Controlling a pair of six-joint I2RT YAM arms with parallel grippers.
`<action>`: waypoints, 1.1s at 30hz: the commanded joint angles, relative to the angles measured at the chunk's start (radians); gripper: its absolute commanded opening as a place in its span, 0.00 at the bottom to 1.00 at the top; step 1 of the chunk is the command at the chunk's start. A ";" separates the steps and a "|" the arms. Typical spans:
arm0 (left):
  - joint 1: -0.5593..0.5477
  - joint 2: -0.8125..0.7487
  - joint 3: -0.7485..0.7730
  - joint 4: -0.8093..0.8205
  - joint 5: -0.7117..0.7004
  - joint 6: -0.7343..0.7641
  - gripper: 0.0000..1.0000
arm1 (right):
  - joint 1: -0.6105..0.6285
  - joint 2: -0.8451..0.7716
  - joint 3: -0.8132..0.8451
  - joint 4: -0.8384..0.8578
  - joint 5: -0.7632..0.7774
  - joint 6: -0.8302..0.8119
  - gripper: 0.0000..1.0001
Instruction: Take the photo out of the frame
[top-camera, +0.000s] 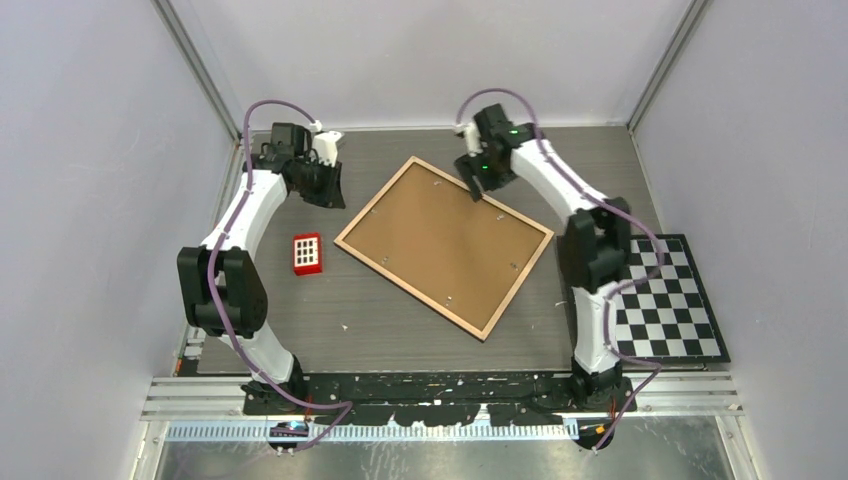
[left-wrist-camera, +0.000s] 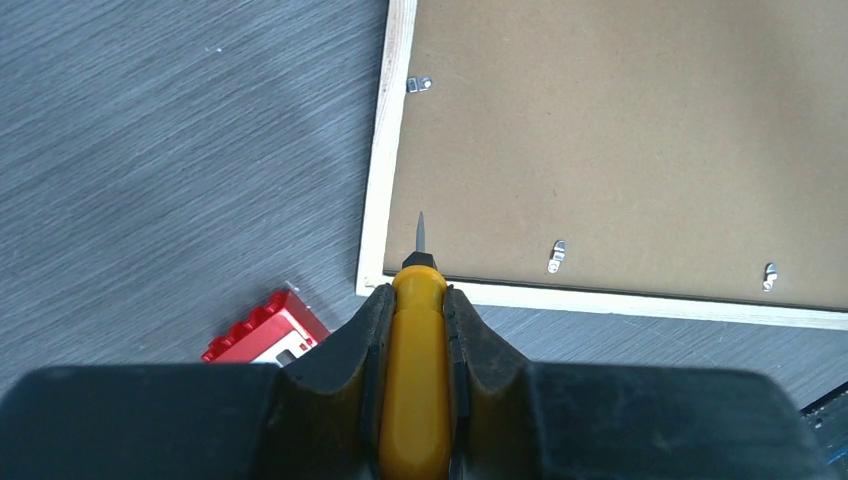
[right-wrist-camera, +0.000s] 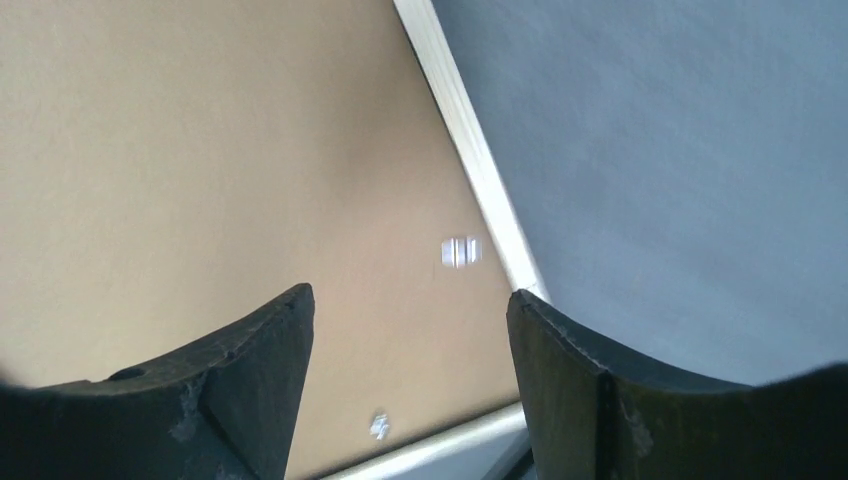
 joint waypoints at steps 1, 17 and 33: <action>0.008 -0.037 0.033 0.029 0.037 -0.037 0.00 | -0.151 -0.302 -0.279 0.015 -0.120 0.500 0.75; 0.007 -0.005 0.055 0.038 0.042 -0.069 0.00 | -0.247 -0.511 -0.802 0.139 0.011 0.801 0.65; 0.009 -0.064 0.007 0.044 0.019 -0.041 0.00 | -0.288 -0.353 -0.830 0.170 0.009 0.844 0.46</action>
